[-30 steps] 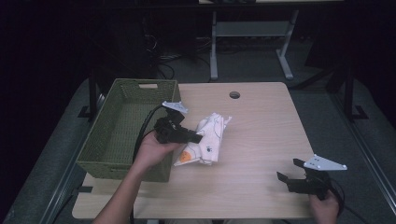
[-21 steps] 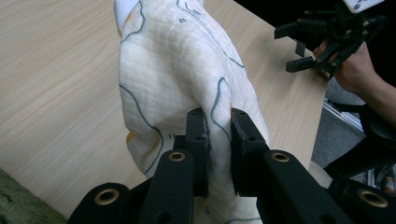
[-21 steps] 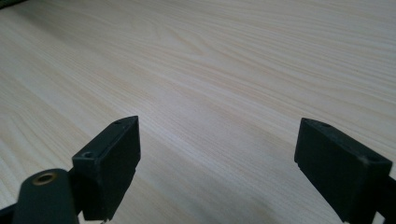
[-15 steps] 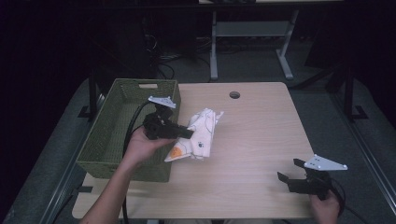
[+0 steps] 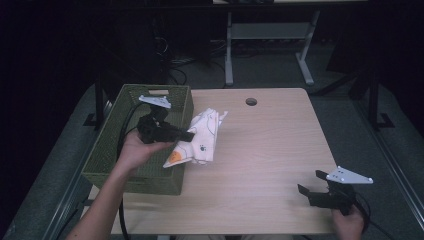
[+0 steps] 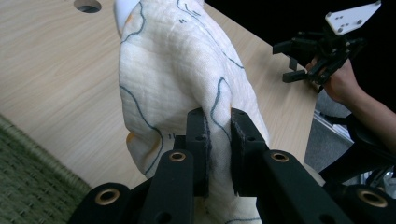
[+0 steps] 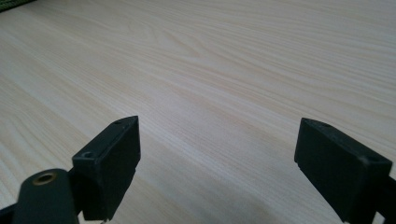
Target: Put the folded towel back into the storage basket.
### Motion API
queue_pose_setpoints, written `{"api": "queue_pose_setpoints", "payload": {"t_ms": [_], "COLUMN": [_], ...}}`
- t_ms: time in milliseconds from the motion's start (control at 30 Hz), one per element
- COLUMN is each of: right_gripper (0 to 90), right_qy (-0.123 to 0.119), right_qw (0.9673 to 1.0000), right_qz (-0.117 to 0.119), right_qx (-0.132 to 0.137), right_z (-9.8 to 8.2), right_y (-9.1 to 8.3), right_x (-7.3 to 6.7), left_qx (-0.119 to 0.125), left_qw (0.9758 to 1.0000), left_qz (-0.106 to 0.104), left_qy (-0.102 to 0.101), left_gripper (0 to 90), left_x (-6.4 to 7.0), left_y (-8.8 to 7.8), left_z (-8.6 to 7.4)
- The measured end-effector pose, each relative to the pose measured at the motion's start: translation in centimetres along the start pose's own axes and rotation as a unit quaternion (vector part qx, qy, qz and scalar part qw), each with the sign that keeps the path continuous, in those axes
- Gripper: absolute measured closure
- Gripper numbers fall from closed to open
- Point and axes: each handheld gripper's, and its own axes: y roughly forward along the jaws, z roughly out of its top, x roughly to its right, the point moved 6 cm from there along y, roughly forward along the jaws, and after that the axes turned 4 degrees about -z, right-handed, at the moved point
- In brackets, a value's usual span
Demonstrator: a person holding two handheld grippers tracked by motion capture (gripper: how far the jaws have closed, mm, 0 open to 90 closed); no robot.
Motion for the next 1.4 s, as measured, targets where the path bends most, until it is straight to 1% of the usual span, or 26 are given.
{"api": "queue_pose_setpoints", "payload": {"t_ms": [33, 67, 133, 200, 233, 333, 367, 400, 433, 467, 567, 600, 700, 800, 933, 1033, 1100, 1267, 1400], "right_gripper": [14.1, 14.0, 14.0, 14.1, 14.1, 14.1, 14.1, 14.0, 14.0, 14.1, 14.1, 14.1, 14.1, 14.1, 14.1, 14.1, 14.1, 14.1, 14.0], "right_qy": [-0.001, -0.002, -0.002, -0.004, -0.004, -0.002, -0.002, 0.001, 0.001, 0.002, 0.006, 0.009, 0.01, 0.01, 0.007, 0.01, 0.01, 0.008, 0.008], "right_qw": [1.0, 1.0, 1.0, 1.0, 1.0, 0.9999, 0.9999, 0.9999, 0.9999, 0.9999, 0.9998, 0.9998, 0.9997, 0.9997, 0.9996, 0.9995, 0.9995, 0.9995, 0.9995], "right_qz": [0.0, -0.002, -0.003, -0.003, -0.005, -0.007, -0.007, -0.009, -0.009, -0.011, -0.014, -0.015, -0.017, -0.018, -0.02, -0.021, -0.022, -0.022, -0.022], "right_qx": [-0.002, -0.004, -0.005, -0.006, -0.007, -0.008, -0.008, -0.008, -0.008, -0.009, -0.008, -0.008, -0.011, -0.014, -0.02, -0.02, -0.02, -0.02, -0.022], "right_z": [0.0, -0.1, -0.1, -0.2, -0.2, -0.3, -0.3, -0.3, -0.3, -0.4, -0.4, -0.5, -0.5, -0.6, -0.8, -0.9, -0.9, -0.9, -1.0], "right_y": [0.0, 0.1, 0.1, 0.1, 0.1, 0.0, 0.0, 0.0, 0.0, 0.0, 0.0, 0.0, 0.1, 0.3, 0.5, 0.5, 0.5, 0.4, 0.4], "right_x": [0.0, 0.0, -0.1, -0.1, -0.1, 0.0, 0.0, 0.1, 0.1, 0.3, 0.5, 0.6, 0.7, 0.7, 0.6, 0.6, 0.7, 0.5, 0.5], "left_qx": [0.0, -0.001, -0.001, 0.0, 0.0, 0.005, 0.005, 0.009, 0.009, 0.006, 0.005, 0.006, 0.007, 0.004, 0.006, 0.008, 0.012, 0.01, 0.003], "left_qw": [1.0, 1.0, 0.9999, 0.9999, 0.9999, 0.9998, 0.9998, 0.9998, 0.9998, 0.9997, 0.9996, 0.9995, 0.9992, 0.999, 0.9986, 0.9981, 0.9976, 0.9971, 0.9968], "left_qz": [0.0, 0.006, 0.01, 0.011, 0.015, 0.018, 0.018, 0.019, 0.019, 0.023, 0.029, 0.031, 0.037, 0.042, 0.047, 0.052, 0.055, 0.061, 0.063], "left_qy": [0.0, 0.003, -0.002, -0.002, -0.002, -0.005, -0.005, -0.007, -0.007, -0.008, -0.007, -0.009, -0.013, -0.013, -0.023, -0.03, -0.04, -0.045, -0.048], "left_gripper": [80.4, 80.4, 80.4, 80.4, 80.3, 80.3, 80.4, 80.4, 80.4, 80.3, 80.4, 80.3, 80.3, 80.3, 80.4, 80.4, 80.4, 80.3, 80.4], "left_x": [0.0, -0.2, -0.4, -0.5, -0.8, -1.1, -1.1, -1.3, -1.3, -1.5, -1.7, -1.9, -2.3, -2.9, -3.8, -4.6, -5.1, -5.6, -6.1], "left_y": [0.0, -0.6, -1.2, -1.4, -2.0, -2.8, -2.8, -3.2, -3.2, -3.7, -4.2, -4.7, -5.4, -5.9, -6.6, -7.1, -7.4, -7.7, -7.7], "left_z": [0.0, -0.1, -0.3, -0.3, -0.4, -0.5, -0.5, -0.6, -0.6, -0.6, -0.7, -0.8, -1.0, -1.4, -2.1, -2.6, -3.0, -3.7, -4.0]}}
